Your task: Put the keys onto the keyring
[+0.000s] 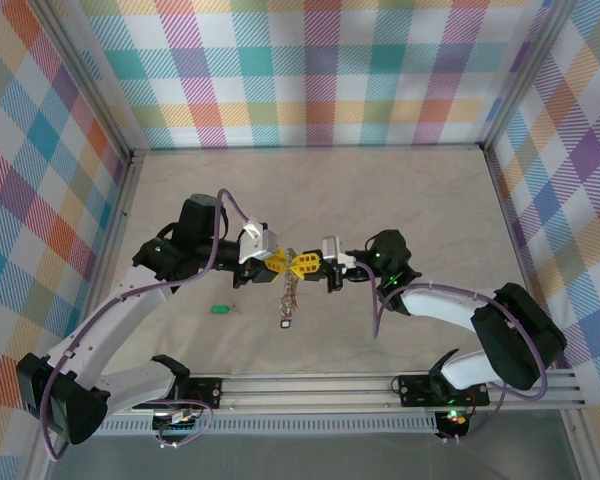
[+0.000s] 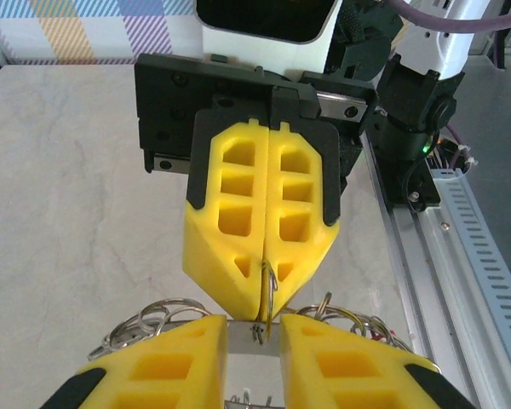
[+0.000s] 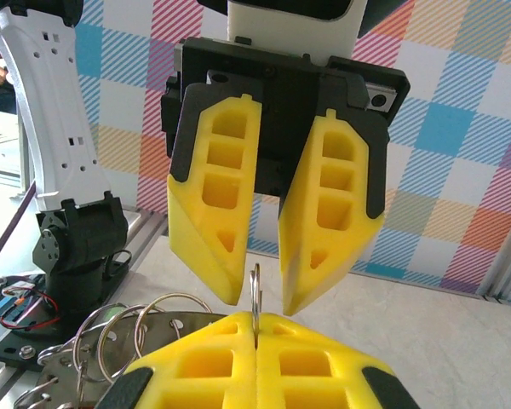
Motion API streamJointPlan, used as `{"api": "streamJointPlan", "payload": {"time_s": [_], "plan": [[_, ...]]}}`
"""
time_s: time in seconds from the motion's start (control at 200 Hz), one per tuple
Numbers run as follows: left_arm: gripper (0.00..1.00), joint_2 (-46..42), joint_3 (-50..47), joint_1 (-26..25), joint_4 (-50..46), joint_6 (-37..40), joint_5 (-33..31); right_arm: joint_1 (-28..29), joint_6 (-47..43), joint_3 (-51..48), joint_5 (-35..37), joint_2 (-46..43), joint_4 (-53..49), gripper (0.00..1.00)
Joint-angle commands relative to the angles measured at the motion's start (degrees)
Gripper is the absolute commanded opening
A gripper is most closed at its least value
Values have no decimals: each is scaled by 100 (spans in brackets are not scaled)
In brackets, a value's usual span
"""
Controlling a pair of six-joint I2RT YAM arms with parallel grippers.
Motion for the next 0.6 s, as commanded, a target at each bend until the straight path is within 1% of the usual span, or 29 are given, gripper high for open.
{"api": "streamJointPlan", "payload": {"time_s": [0.0,0.085,0.37,0.44,0.49,0.545,0.595], "plan": [[19,26,6,-73,153,151,138,31,27,289,-220,17,292,0],[13,44,23,-73,124,185,159,47,10,324,-209,22,249,0],[12,46,11,-91,90,213,129,88,69,407,-184,66,259,0],[7,23,9,-91,134,186,142,97,70,426,-191,72,231,0],[7,11,15,-91,153,187,170,107,63,428,-196,74,212,0],[0,3,24,-91,141,199,210,116,59,426,-170,66,185,0],[0,-11,54,-91,91,229,214,117,41,421,-138,50,122,0]]}}
